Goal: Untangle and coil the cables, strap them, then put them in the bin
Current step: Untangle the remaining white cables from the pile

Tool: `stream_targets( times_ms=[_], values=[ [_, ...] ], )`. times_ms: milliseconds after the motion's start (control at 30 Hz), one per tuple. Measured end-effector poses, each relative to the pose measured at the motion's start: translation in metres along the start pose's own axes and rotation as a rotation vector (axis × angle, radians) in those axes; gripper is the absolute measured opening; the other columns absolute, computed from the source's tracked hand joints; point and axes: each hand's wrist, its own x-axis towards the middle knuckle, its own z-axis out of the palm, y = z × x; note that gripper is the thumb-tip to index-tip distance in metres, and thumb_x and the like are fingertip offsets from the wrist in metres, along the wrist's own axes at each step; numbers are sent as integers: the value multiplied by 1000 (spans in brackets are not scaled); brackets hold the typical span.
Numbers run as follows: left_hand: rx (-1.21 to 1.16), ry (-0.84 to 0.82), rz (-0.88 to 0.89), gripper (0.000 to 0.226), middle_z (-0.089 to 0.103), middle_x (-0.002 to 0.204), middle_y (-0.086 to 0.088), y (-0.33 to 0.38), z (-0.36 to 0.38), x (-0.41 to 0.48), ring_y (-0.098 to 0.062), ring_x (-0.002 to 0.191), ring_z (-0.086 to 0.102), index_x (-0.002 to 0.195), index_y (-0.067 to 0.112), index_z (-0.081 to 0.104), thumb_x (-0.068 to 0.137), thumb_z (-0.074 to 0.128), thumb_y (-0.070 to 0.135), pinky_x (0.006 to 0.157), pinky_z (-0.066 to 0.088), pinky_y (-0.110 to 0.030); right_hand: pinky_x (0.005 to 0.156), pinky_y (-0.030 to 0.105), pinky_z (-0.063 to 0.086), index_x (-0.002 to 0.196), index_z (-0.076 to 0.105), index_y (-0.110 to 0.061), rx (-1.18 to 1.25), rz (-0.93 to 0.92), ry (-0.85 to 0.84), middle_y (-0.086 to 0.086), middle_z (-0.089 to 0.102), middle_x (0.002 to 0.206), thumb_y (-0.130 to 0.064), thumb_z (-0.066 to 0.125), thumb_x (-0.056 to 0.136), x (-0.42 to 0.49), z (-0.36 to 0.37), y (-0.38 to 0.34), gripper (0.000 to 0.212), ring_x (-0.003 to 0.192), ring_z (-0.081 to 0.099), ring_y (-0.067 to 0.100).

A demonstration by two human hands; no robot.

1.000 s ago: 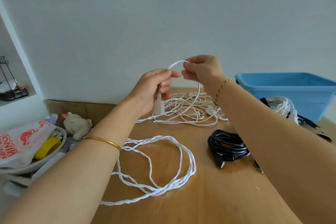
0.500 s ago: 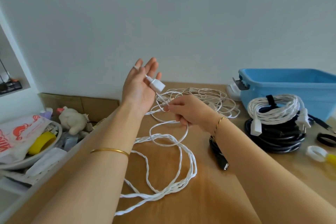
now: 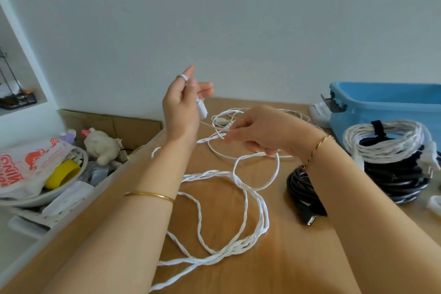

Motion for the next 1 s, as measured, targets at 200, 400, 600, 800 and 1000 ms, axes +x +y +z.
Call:
stream_targets(
  times_ms=[200,400,600,800,1000],
  values=[
    [438,-417,-21,34,67,88,14,4,20,-4,6,67,51,129,-1,53,100,37,6,59,40,-10,44,15,30,85,69,2,124,-116,459,-1,46,55,-16,67,83,-5,-32,3,19,40,35,1],
    [182,-743,-253,39,62,60,-3,24,44,-19,-14,49,44,118,3,54,106,27,28,55,36,-29,47,10,30,86,69,1,173,-247,741,-7,47,56,-13,61,87,-6,-46,10,16,44,41,-2],
    [-130,-904,-401,46,48,42,0,40,49,-20,-7,35,31,97,0,58,104,22,27,39,33,-18,54,9,36,83,69,-6,240,-267,826,-9,56,63,-15,64,87,0,-47,23,11,53,46,-4],
    [-308,-831,-585,36,45,44,2,39,52,-11,-6,37,29,104,-4,58,94,29,15,40,30,-17,43,14,27,85,70,-12,376,-165,788,-10,39,49,-17,57,92,10,-33,39,16,40,32,1],
    [-680,-680,-562,30,65,70,2,40,46,-3,-6,55,57,117,-1,53,97,35,12,61,52,-21,38,20,28,71,63,-21,458,-61,393,2,41,55,-17,49,97,19,-3,44,30,41,30,10]
  ],
)
